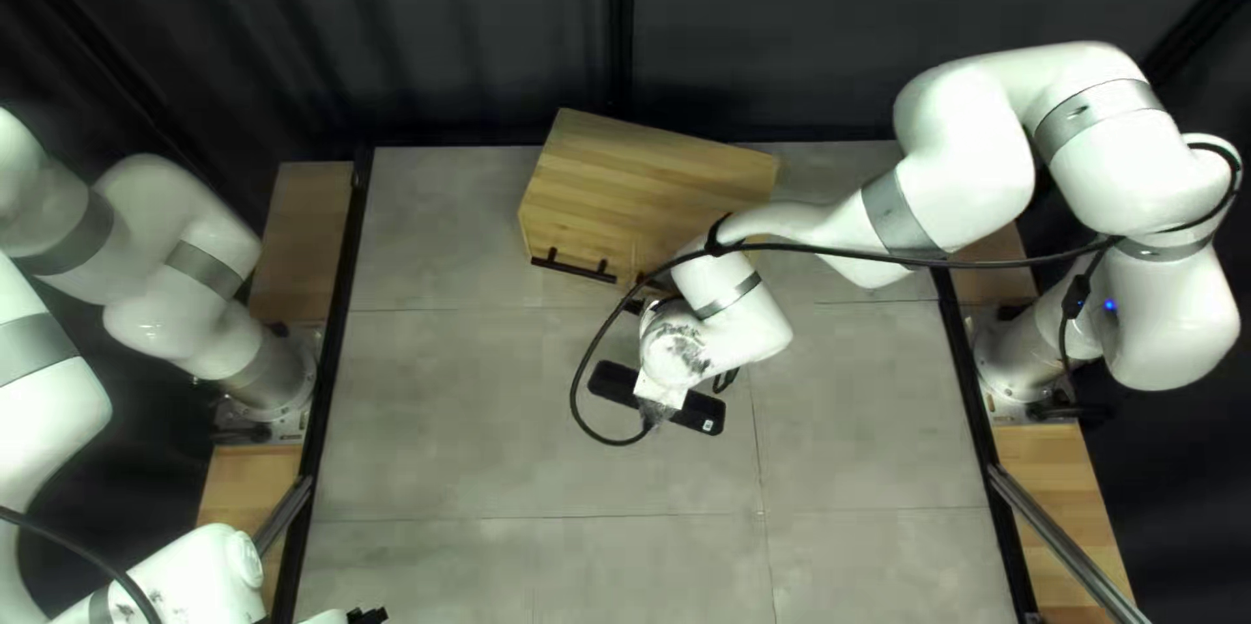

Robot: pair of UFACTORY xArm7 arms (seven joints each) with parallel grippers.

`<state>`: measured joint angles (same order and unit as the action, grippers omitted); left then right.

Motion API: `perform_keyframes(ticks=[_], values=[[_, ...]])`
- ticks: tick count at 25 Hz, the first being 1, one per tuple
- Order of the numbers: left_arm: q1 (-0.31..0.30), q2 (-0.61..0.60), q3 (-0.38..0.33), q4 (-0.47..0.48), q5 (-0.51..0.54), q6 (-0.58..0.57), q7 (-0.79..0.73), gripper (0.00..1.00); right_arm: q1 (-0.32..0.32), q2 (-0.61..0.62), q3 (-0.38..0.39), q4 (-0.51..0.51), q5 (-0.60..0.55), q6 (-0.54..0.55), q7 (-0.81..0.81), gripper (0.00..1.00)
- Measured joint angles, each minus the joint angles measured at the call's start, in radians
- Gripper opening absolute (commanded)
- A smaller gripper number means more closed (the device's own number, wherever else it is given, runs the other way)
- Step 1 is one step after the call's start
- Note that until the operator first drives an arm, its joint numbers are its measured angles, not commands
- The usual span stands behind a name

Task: Open drawers and place objects into drawer and close

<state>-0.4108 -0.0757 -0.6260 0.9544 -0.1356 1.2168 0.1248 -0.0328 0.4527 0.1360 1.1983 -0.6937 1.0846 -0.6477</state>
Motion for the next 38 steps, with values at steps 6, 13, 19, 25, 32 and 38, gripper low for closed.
perform_keyframes(ticks=[6,13,19,25,32,38], values=[[0.0,0.0,0.0,0.0,0.0,0.0,0.0,1.0,0.021,0.015,-0.003,0.019,-0.012,0.047,0.014,1.0],[0.0,0.0,0.0,0.0,0.0,0.0,0.0,1.0,0.039,0.048,-0.007,0.062,-0.017,0.095,0.024,1.0],[0.0,0.0,0.0,0.0,0.0,0.0,0.0,1.0,0.046,0.078,-0.013,0.098,-0.017,0.132,0.026,1.0],[0.0,0.0,0.0,0.0,0.0,0.0,0.0,1.0,0.051,0.1,-0.019,0.122,-0.02,0.159,0.024,1.0],[0.0,0.0,0.0,0.0,0.0,0.0,0.0,1.0,0.059,0.111,-0.025,0.137,-0.026,0.189,0.025,1.0],[0.0,0.0,0.0,0.0,0.0,0.0,0.0,1.0,0.065,0.124,-0.029,0.156,-0.026,0.215,0.029,1.0]])
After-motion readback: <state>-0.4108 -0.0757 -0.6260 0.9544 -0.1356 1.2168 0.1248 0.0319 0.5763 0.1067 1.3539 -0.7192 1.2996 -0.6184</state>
